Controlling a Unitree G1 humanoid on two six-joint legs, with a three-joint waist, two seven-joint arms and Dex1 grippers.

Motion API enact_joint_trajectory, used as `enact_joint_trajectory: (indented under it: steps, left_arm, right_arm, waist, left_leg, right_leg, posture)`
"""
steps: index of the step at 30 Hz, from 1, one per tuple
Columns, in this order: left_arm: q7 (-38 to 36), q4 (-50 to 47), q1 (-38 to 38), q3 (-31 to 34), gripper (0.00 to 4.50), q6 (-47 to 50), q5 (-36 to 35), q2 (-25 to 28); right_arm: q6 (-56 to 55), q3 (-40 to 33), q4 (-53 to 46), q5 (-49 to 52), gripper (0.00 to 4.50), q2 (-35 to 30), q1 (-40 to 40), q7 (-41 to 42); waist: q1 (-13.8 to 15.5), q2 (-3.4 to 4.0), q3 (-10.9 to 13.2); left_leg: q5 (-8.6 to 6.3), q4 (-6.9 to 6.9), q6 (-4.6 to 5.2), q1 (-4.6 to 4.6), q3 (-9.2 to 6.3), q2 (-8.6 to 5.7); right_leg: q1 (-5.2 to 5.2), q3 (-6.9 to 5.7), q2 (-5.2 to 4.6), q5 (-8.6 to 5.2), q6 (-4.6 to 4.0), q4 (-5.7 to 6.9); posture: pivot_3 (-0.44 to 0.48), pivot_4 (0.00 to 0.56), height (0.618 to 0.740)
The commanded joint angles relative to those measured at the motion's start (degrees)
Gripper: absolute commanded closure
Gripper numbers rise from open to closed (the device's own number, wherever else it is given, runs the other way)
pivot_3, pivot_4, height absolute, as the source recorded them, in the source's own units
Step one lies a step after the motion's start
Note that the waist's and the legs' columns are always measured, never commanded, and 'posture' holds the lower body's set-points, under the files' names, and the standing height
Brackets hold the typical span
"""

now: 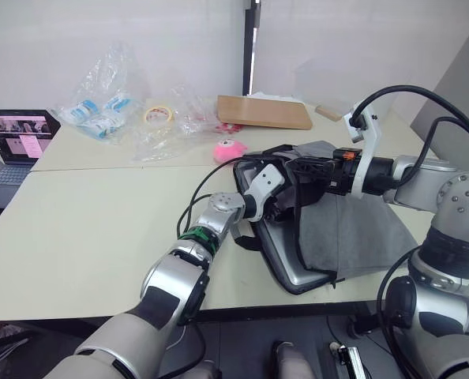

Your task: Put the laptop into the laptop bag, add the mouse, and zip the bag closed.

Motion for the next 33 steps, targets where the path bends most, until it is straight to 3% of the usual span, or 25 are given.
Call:
enact_joint_trajectory:
  steps: [1, 8, 14, 20, 26, 33]
  left_arm:
    - [-3.13, -2.42, 0.25, 1.97, 0.06, -1.57, -1.40, 1.03]
    - [-9.83, -13.12, 5.33, 3.98, 0.06, 0.86, -4.32, 5.61]
    - [-13.70, -41.01, 18.36, 5.86, 0.06, 17.52, -9.99, 17.37]
    - [-13.12, -58.76, 28.82, 9.96, 0.06, 33.51, -15.23, 29.69]
    - [-10.12, -66.63, 35.78, 15.93, 0.06, 43.36, -19.76, 37.93]
    - [-8.21, -70.86, 38.96, 17.76, 0.06, 48.84, -22.70, 41.82]
  right_arm:
    - [-2.52, -0.44, -1.40, 2.50, 4.50, -0.47, -1.42, 1.17]
    - [-4.18, 1.01, -1.17, 2.69, 4.50, -0.24, -0.21, 1.14]
    - [-7.39, 7.06, -3.71, 3.46, 4.50, 1.22, 3.48, 2.51]
    - [-9.76, 13.63, -5.39, 5.64, 4.50, 3.75, 5.29, 5.72]
    - [-10.11, 17.47, -5.24, 9.71, 4.50, 2.29, 5.48, 13.31]
    - [-11.95, 22.04, -8.12, 11.70, 4.50, -2.97, 7.85, 20.78]
  waist:
    - [-0.01, 0.00, 0.00]
    - [-0.14, 0.00, 0.00]
    - [-0.83, 0.02, -0.01]
    - [-1.78, 0.03, -0.01]
    - [-2.83, 0.06, 0.01]
    - [-2.80, 0.06, 0.01]
  left_leg:
    - [0.00, 0.00, 0.00, 0.00, 0.00, 0.00]
    - [0.00, -0.01, 0.00, 0.00, 0.00, 0.01]
    - [0.00, -0.03, 0.00, 0.01, -0.04, 0.08]
    - [0.00, -0.06, -0.01, 0.04, -0.17, -0.03]
    - [0.00, -0.12, -0.02, 0.15, -0.18, -0.01]
    - [-0.01, -0.14, -0.03, 0.18, -0.16, -0.09]
  right_leg:
    - [0.00, 0.00, 0.00, 0.00, 0.00, 0.00]
    - [-0.04, 0.00, 0.00, 0.00, 0.00, 0.00]
    - [-0.11, 0.01, 0.04, 0.00, 0.00, 0.02]
    - [-0.16, -0.09, 0.07, 0.00, 0.00, -0.01]
    - [-0.17, -0.14, 0.24, -0.01, -0.01, 0.00]
    - [-0.16, -0.24, 0.22, -0.01, -0.01, -0.03]
  posture:
    - [0.000, 0.150, 0.740]
    - [0.000, 0.150, 0.740]
    - [0.000, 0.150, 0.740]
    - [0.000, 0.150, 0.740]
    - [0.000, 0.150, 0.740]
    - [0.000, 0.150, 0.740]
